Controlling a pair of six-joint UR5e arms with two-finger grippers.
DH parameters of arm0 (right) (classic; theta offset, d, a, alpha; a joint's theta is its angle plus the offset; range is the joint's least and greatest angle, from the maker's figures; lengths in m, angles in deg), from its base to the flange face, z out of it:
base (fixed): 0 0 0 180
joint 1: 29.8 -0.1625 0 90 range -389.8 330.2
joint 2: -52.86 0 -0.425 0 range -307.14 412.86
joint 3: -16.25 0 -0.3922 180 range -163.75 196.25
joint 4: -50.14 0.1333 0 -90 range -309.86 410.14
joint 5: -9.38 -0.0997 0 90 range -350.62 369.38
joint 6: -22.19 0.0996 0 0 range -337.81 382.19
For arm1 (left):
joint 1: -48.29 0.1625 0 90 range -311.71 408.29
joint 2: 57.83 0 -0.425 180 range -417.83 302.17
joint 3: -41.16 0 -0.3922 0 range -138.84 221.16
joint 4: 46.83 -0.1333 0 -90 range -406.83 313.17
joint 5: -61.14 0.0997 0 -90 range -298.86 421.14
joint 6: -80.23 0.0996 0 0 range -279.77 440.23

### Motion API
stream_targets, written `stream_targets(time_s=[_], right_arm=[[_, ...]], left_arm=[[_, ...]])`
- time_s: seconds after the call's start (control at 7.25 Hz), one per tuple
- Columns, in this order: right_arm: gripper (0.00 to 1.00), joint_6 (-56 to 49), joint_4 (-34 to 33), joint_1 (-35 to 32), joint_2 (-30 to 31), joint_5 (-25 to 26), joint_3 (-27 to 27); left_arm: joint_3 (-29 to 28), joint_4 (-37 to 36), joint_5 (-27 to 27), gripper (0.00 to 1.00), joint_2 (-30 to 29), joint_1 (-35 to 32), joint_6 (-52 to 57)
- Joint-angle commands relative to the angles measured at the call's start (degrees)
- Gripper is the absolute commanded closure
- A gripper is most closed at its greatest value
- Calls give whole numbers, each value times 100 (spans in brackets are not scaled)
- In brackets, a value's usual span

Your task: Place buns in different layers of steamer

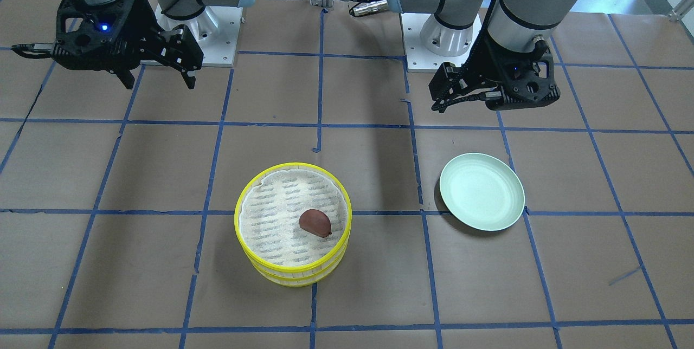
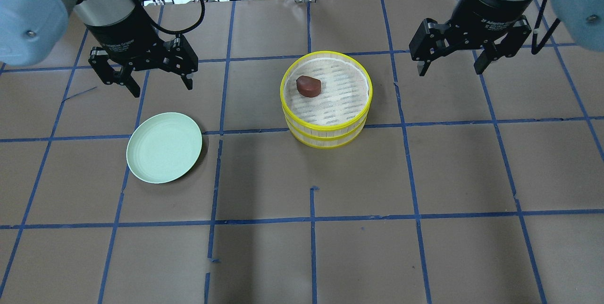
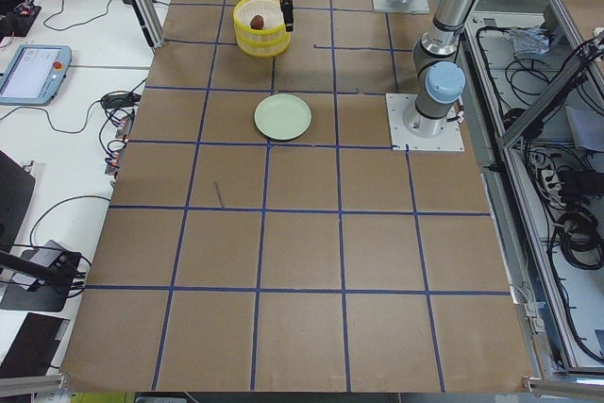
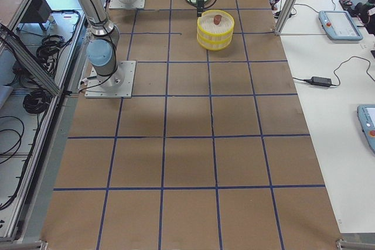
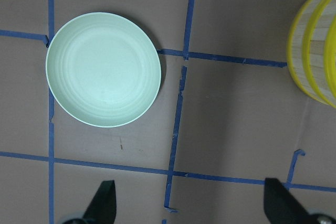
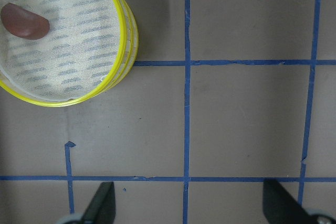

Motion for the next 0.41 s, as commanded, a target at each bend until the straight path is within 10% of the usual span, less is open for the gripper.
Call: stream_targets(time_s=[0.0,0.28], right_arm=[[0,7,0,-4,9,22,-1],[0,16,0,-12,9,22,-10]], left_arm=[[0,-2,0,0,2,1,21],[0,-45,-26,0,-7,-34,-57]])
